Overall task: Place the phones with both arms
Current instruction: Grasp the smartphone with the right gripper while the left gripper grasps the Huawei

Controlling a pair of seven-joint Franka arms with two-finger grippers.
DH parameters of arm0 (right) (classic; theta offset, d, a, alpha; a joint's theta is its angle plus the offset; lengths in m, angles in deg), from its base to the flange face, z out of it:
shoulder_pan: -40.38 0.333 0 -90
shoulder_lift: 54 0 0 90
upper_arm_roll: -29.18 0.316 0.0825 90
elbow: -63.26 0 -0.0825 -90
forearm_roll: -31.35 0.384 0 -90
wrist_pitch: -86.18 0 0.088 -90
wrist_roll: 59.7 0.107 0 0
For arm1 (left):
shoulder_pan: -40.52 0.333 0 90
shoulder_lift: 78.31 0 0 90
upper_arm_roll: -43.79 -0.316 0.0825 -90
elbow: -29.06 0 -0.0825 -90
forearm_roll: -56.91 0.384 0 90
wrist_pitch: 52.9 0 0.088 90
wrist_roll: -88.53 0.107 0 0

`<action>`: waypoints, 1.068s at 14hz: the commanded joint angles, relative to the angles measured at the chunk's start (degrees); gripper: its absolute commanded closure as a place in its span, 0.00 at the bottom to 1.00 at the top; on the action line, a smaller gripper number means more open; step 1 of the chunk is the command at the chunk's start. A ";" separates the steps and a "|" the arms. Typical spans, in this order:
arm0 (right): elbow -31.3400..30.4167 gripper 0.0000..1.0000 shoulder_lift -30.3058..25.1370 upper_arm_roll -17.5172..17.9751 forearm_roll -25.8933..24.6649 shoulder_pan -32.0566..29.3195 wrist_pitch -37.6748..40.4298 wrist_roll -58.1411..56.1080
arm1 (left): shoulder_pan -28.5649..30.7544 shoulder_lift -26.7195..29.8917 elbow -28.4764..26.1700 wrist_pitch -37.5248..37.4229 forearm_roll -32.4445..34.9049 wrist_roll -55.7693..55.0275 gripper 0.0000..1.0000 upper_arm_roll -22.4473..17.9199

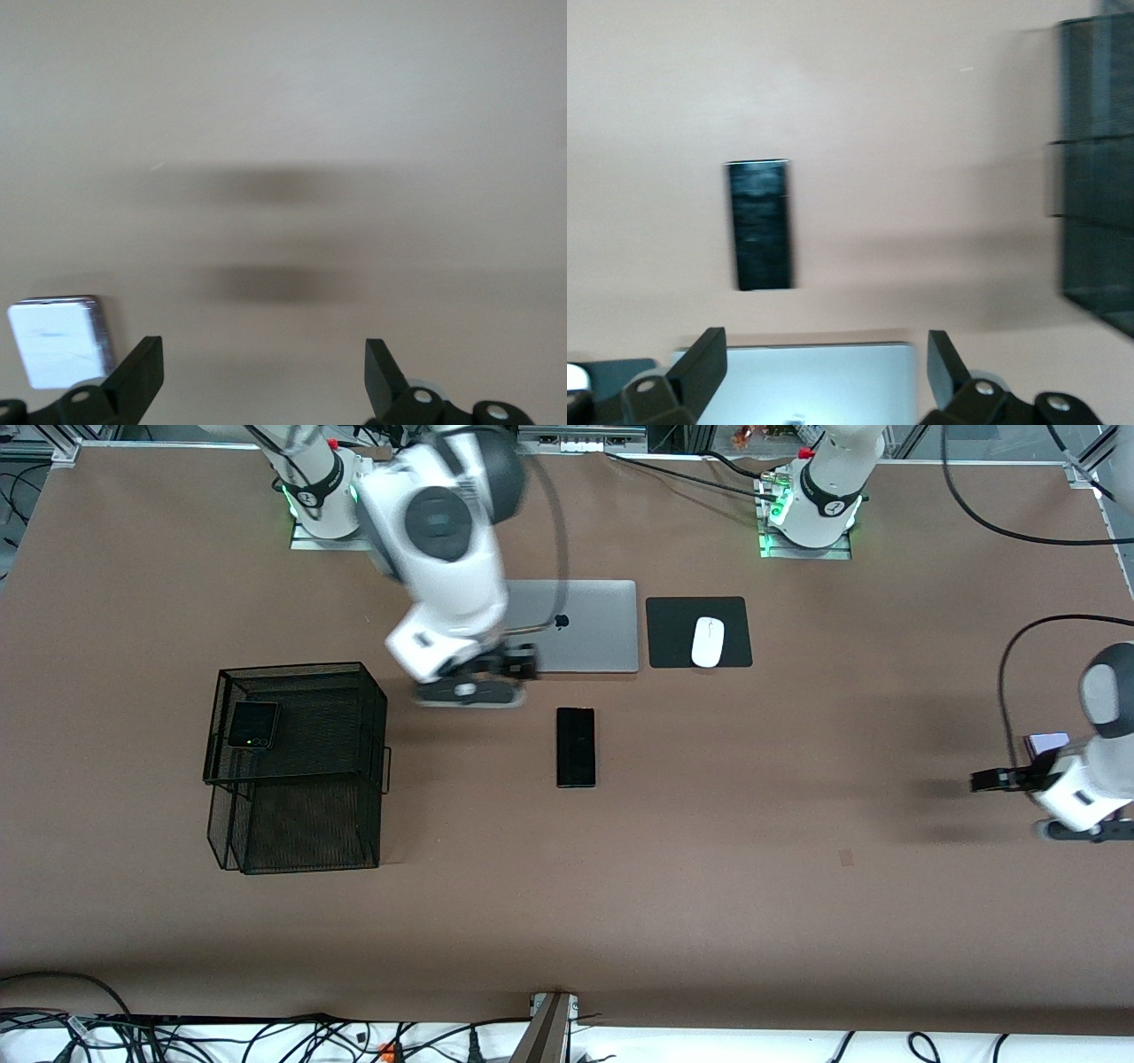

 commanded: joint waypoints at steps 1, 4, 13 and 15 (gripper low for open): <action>6.78 0.00 8.77 -0.12 0.28 1.65 -4.10 4.41 | 5.87 -0.62 -1.01 0.99 1.23 4.32 0.00 0.96; 6.78 0.00 14.75 -0.12 0.37 2.80 -12.02 5.99 | 11.50 -4.21 -1.01 7.56 3.77 10.03 0.00 0.78; 6.34 0.00 25.75 0.05 0.37 3.86 -23.20 6.88 | 18.55 -10.82 -1.53 17.07 3.87 16.73 0.00 0.61; 6.34 0.00 27.07 0.05 0.46 3.77 -24.68 6.62 | 18.72 -11.78 -1.53 17.08 3.87 16.73 0.00 0.61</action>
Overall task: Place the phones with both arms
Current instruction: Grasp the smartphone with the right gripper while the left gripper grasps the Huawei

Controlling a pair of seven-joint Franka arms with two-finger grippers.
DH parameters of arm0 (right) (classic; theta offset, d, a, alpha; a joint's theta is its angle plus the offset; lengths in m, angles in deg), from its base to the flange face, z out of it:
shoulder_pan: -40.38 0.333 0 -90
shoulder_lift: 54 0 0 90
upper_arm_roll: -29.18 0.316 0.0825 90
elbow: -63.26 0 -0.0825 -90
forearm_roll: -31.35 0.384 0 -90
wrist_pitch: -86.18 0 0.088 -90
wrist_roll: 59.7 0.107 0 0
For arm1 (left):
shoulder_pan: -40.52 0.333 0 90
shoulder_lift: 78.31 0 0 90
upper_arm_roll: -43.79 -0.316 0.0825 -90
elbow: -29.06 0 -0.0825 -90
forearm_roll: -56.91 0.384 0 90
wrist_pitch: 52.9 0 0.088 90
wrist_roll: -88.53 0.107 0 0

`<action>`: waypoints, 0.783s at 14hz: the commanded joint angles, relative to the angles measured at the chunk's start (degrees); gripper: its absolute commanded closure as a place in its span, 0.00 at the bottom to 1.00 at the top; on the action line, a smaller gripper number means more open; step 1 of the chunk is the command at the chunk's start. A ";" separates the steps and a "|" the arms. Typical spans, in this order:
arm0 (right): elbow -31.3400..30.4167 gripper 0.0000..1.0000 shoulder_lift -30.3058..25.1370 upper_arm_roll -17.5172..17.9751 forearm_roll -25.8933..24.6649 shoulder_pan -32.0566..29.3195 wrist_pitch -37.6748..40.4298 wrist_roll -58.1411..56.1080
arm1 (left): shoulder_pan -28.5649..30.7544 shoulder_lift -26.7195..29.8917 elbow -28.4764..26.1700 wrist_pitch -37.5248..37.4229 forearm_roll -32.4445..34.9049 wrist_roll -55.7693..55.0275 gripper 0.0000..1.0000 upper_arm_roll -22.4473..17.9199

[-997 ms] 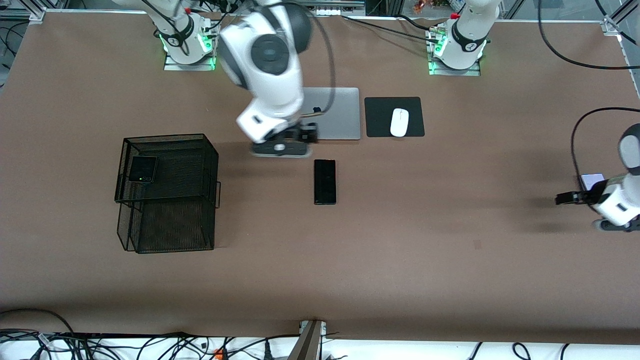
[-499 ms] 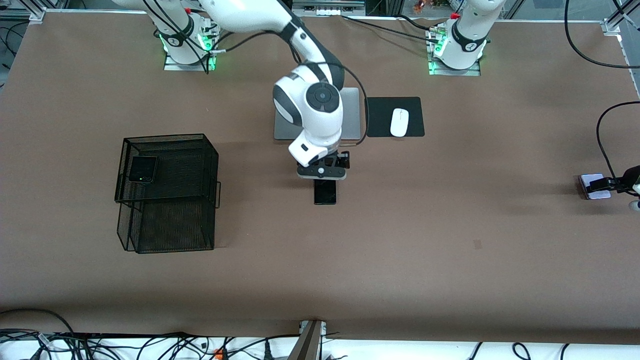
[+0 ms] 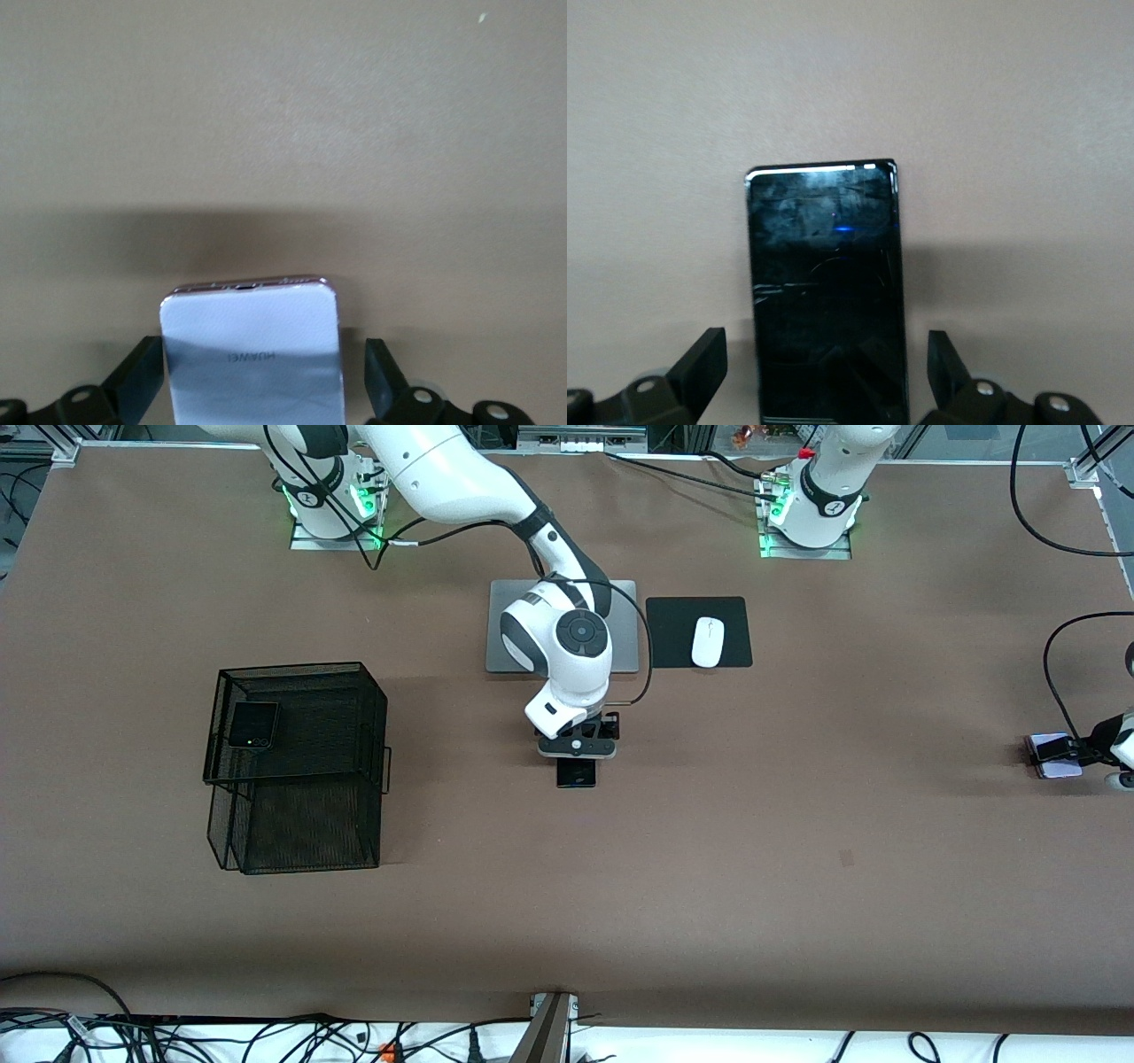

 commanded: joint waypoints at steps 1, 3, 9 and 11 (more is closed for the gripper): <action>1.87 0.00 2.13 -0.09 0.54 -0.01 -1.64 0.38 | 1.02 -0.91 -0.13 0.51 1.67 0.65 0.00 0.77; 1.87 0.00 2.48 -0.09 0.54 0.08 -1.65 0.64 | 1.38 -1.00 -0.04 0.51 1.67 0.65 0.00 0.77; 2.22 0.92 1.96 -0.09 0.45 0.08 -1.39 -0.50 | 0.15 0.14 0.05 -0.55 1.76 0.30 0.74 0.33; 2.49 0.92 0.56 -0.09 1.67 -0.10 -0.42 -0.42 | -2.99 3.29 1.27 -5.18 1.76 0.12 0.74 0.94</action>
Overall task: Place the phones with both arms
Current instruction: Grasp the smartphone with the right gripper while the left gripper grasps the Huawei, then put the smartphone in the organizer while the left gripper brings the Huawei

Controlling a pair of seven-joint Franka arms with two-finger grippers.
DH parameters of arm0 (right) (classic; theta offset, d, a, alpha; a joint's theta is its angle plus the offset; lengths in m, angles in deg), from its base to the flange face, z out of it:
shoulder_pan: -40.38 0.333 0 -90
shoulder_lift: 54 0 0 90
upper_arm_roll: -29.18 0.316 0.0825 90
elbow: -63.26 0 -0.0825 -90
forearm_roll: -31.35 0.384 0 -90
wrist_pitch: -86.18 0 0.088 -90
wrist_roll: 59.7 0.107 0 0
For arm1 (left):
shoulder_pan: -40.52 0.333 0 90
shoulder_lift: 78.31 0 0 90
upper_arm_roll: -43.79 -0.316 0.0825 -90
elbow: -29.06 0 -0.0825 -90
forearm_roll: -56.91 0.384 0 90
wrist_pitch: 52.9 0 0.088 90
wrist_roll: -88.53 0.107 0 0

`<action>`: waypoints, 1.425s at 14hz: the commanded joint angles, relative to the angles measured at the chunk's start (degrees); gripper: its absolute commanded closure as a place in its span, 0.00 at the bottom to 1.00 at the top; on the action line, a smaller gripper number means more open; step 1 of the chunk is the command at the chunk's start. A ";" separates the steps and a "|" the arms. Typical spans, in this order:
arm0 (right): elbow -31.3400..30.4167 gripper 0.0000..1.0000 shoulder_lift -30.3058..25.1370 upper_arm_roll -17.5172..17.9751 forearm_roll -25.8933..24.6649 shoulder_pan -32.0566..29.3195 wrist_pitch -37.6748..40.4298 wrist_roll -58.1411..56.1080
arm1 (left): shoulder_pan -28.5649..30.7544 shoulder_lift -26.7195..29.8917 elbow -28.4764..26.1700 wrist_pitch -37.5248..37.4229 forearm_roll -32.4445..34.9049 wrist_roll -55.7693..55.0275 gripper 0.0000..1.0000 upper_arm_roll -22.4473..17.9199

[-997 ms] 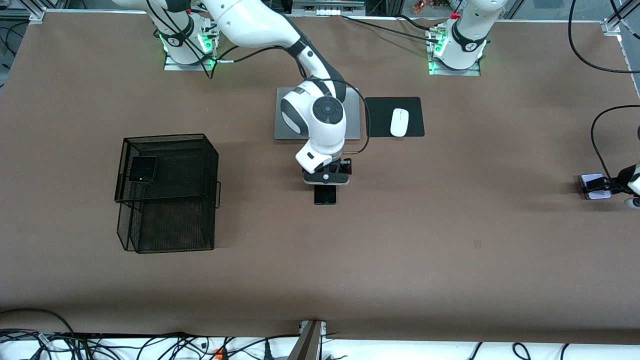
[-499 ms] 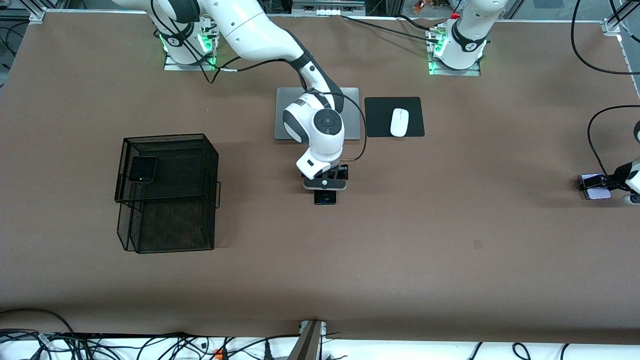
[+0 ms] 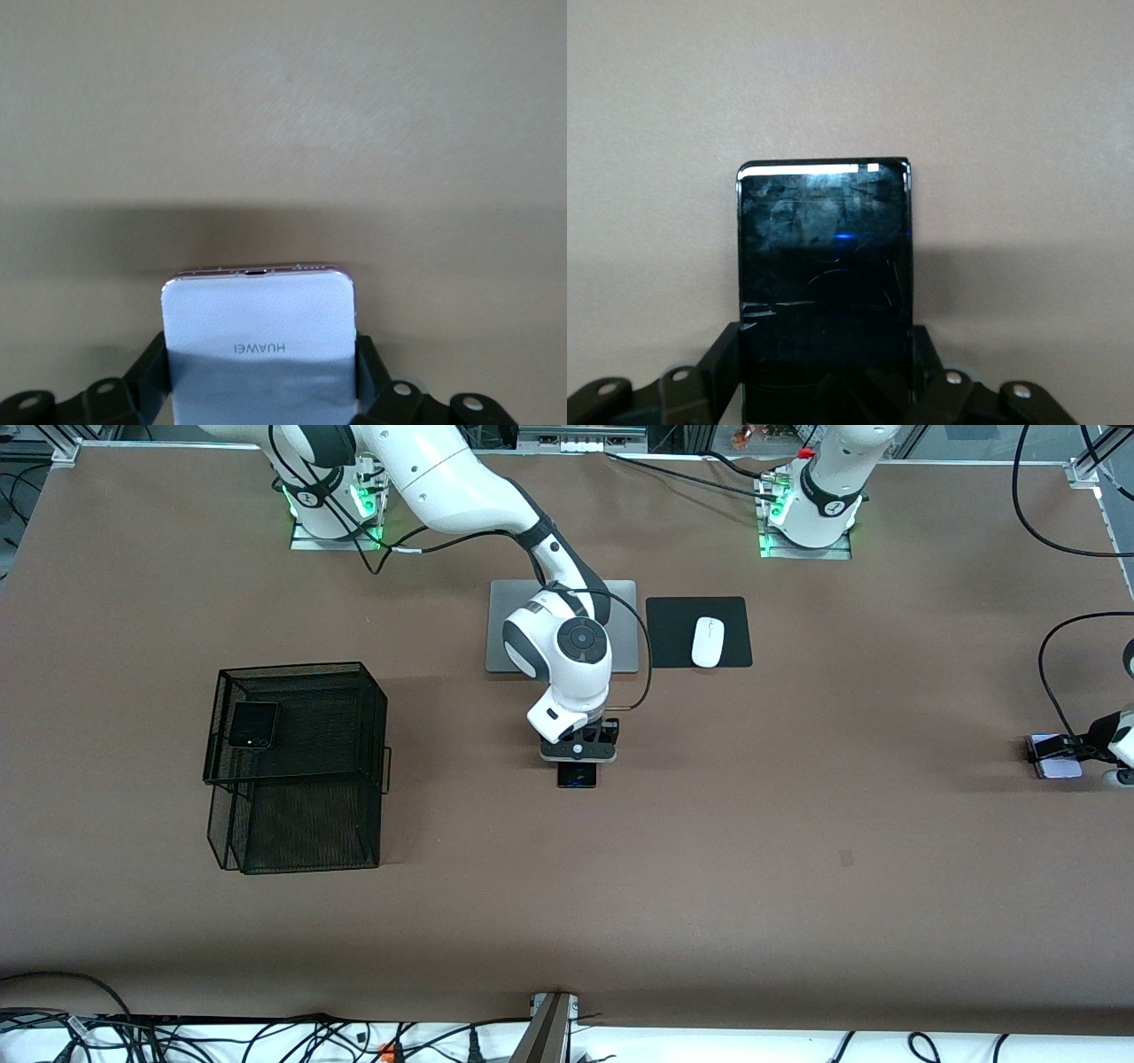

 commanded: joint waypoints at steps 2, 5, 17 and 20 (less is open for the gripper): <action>1.63 0.93 -3.88 -0.79 3.74 -0.39 5.76 -0.57 | -8.39 7.43 3.24 -9.31 1.57 -0.80 0.73 0.34; 1.54 0.93 -11.08 -0.27 4.10 -4.15 13.49 -2.14 | -15.51 10.87 6.49 -14.94 0.79 -3.17 0.73 0.52; -43.76 0.93 -50.10 -16.68 2.87 -10.23 14.16 -37.28 | -51.00 7.29 12.57 -22.96 -10.56 -26.42 0.70 4.91; -52.93 0.92 -53.29 -21.26 2.78 -10.23 6.51 -45.03 | -62.26 1.93 12.22 -12.37 -10.73 -35.39 0.63 4.65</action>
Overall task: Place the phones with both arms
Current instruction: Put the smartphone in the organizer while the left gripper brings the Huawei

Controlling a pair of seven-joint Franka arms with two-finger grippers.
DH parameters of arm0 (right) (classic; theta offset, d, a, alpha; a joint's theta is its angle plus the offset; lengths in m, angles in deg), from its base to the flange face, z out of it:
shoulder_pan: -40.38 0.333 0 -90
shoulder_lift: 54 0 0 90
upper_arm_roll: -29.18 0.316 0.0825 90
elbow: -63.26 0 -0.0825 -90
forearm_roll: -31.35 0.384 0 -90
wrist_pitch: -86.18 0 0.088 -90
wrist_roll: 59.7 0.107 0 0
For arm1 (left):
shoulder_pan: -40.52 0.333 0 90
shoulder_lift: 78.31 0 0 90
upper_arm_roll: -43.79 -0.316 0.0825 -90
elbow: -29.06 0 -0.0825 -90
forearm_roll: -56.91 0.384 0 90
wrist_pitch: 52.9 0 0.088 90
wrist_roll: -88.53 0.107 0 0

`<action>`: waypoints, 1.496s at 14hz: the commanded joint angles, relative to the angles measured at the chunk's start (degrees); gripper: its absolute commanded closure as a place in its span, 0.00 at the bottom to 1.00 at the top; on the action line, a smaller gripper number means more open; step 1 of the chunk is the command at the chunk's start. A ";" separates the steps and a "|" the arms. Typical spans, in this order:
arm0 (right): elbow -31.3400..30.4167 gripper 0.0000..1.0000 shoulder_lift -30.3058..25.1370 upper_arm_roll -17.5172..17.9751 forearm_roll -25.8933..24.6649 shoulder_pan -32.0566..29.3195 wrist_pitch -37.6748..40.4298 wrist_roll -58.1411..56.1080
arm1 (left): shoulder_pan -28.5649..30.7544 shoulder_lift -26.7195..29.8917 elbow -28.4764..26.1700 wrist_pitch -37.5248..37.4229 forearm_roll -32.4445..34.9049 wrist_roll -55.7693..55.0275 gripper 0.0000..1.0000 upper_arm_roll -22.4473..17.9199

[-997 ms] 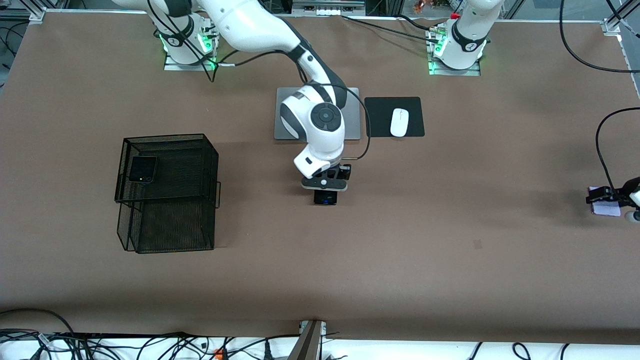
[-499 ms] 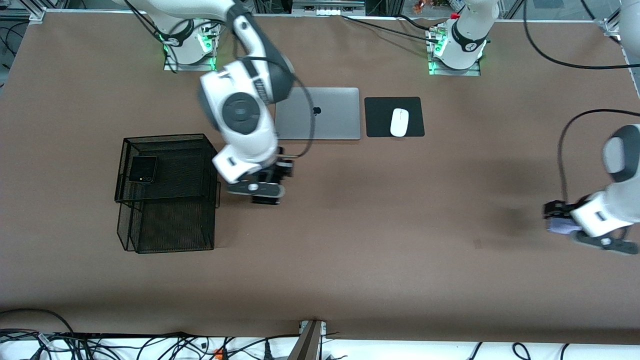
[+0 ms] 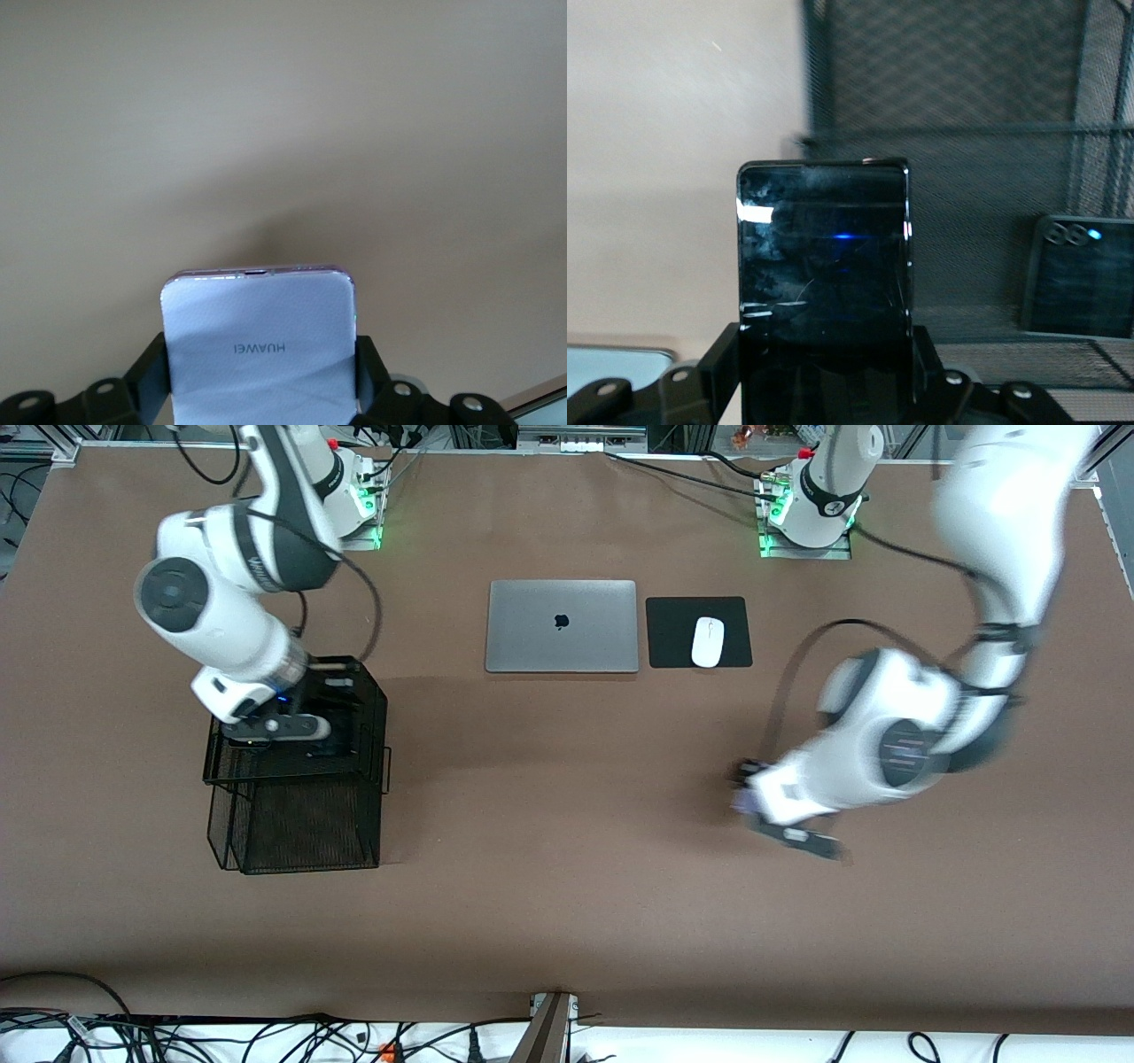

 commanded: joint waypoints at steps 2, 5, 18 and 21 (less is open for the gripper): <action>-10.48 0.92 -2.94 -2.66 -0.01 0.93 -10.86 -6.19 | -11.03 -7.86 1.78 13.62 -0.49 -14.35 0.62 -1.00; -10.84 0.89 0.84 -2.66 0.34 0.84 -14.22 -6.28 | -17.89 -12.79 1.96 26.28 -0.58 -25.27 0.59 -1.52; 11.90 0.00 2.96 -5.12 1.13 0.58 10.53 -4.36 | -9.67 0.26 1.79 1.42 0.39 -25.76 0.00 -1.09; 15.34 0.00 3.66 -2.59 1.13 2.15 12.06 4.76 | -4.04 7.04 1.96 -12.76 0.39 -16.70 0.00 -1.35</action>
